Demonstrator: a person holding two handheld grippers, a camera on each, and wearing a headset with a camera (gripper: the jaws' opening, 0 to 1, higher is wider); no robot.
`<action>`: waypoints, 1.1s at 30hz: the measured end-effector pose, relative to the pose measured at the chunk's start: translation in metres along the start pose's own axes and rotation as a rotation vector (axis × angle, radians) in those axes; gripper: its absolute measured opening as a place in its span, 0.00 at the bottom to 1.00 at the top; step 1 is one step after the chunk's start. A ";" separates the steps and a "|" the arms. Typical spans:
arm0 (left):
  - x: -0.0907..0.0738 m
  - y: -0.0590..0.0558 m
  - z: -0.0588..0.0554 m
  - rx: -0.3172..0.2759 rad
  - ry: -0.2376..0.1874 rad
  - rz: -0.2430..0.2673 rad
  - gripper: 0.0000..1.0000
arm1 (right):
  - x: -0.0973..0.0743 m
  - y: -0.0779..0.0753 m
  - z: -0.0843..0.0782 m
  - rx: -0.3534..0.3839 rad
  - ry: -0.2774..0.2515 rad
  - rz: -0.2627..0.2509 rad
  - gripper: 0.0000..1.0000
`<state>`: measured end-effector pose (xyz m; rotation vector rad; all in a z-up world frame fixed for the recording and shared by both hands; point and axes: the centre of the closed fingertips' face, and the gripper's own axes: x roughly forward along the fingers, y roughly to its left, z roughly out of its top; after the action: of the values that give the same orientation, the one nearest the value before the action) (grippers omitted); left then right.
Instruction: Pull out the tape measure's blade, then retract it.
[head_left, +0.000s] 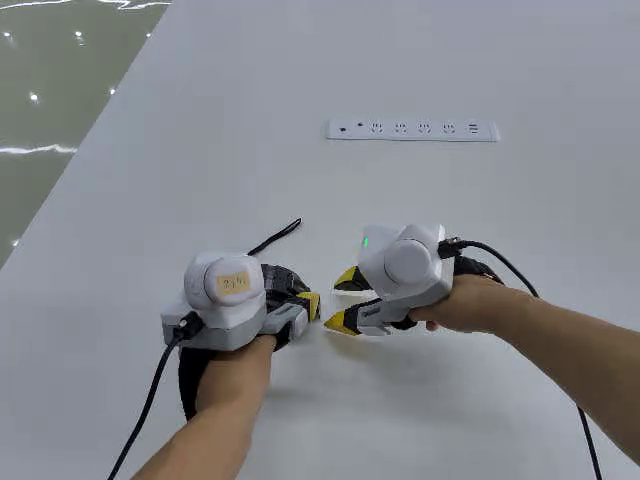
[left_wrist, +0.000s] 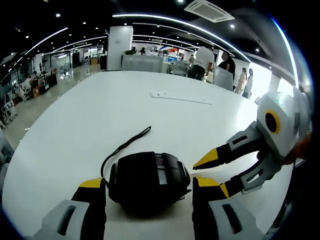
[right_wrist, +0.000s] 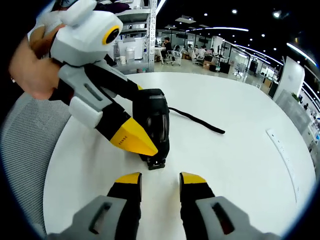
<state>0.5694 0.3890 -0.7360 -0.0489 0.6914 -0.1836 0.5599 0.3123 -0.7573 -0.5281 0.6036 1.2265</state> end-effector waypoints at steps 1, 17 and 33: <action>-0.001 0.000 0.000 0.007 0.000 -0.003 0.69 | -0.002 -0.001 0.001 0.014 -0.011 -0.008 0.32; -0.019 -0.010 0.007 0.220 -0.046 -0.240 0.89 | -0.056 -0.005 -0.001 0.173 -0.136 -0.132 0.77; -0.035 0.000 0.001 0.347 -0.040 -0.340 1.00 | -0.097 0.003 -0.028 0.293 -0.198 -0.256 1.00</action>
<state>0.5437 0.3950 -0.7130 0.1634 0.6003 -0.6252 0.5313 0.2263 -0.7120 -0.2252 0.5179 0.9149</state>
